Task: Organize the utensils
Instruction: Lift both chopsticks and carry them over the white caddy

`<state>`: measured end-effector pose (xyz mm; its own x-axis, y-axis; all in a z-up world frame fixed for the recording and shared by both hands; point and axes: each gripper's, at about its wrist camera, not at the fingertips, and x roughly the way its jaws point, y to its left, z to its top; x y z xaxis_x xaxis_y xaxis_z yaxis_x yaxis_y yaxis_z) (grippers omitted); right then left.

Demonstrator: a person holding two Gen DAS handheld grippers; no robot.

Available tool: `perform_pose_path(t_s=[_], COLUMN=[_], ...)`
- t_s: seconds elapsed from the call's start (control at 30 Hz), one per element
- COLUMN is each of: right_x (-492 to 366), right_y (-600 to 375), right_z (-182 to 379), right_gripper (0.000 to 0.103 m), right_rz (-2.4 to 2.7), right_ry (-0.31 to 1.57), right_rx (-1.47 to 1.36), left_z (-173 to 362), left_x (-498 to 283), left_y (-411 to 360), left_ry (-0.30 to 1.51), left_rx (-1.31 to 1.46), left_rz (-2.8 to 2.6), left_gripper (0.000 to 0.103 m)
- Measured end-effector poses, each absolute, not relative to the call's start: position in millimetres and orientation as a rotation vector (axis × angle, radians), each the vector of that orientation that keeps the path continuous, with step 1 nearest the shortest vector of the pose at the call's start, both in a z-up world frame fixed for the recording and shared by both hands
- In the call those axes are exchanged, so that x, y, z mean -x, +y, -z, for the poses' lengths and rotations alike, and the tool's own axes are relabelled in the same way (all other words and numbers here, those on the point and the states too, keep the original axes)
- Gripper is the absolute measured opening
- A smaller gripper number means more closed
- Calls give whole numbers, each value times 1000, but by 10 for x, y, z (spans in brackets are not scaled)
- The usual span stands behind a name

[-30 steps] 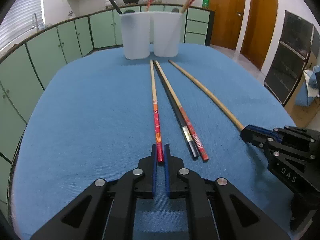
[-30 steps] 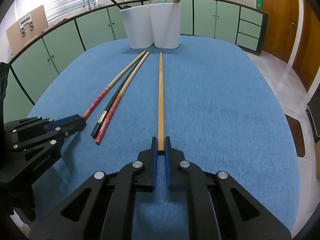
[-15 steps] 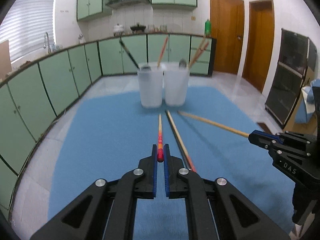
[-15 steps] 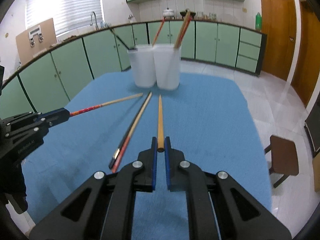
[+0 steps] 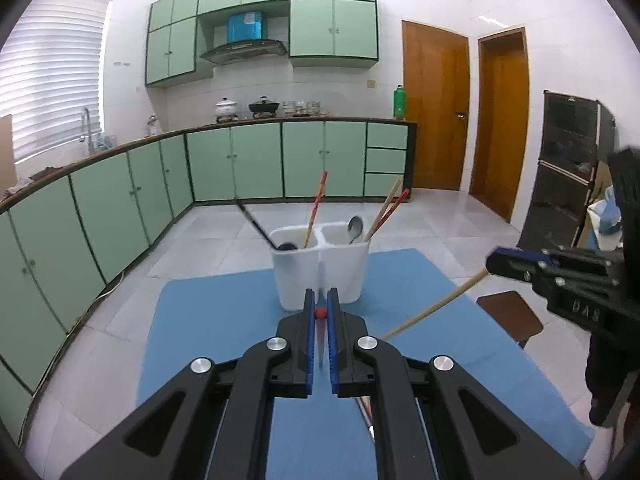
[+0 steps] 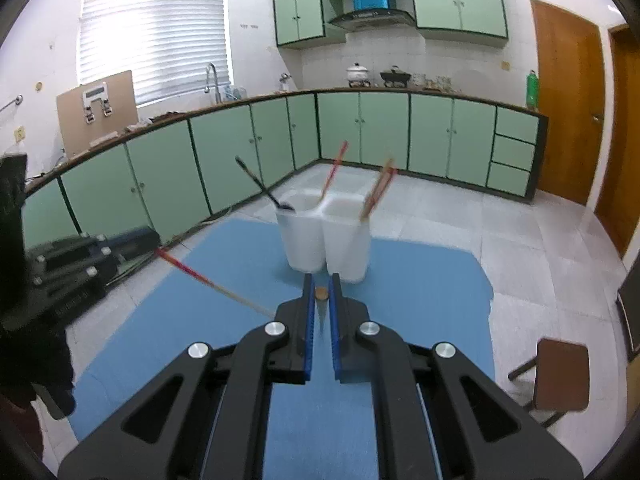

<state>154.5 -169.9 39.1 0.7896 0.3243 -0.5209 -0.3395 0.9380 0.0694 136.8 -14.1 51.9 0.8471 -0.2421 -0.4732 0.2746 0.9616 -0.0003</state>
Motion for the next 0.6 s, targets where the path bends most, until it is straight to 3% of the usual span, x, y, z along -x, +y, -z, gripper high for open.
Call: perform_pose_path(t_s=[0.33, 0.6], right_x=[-1861, -2183], right_y=[-1595, -1641], right_z=[-910, -1460], right_gripper=[6, 6], right_rz=[-412, -418], right_ry=[521, 423], right_rx=[65, 34], left_z=[-771, -1278], left_x=[-1609, -1824], left_y=[-231, -289], left_ry=[453, 334], left_rx=[-82, -90], left_rz=[313, 314], left_gripper=[6, 6])
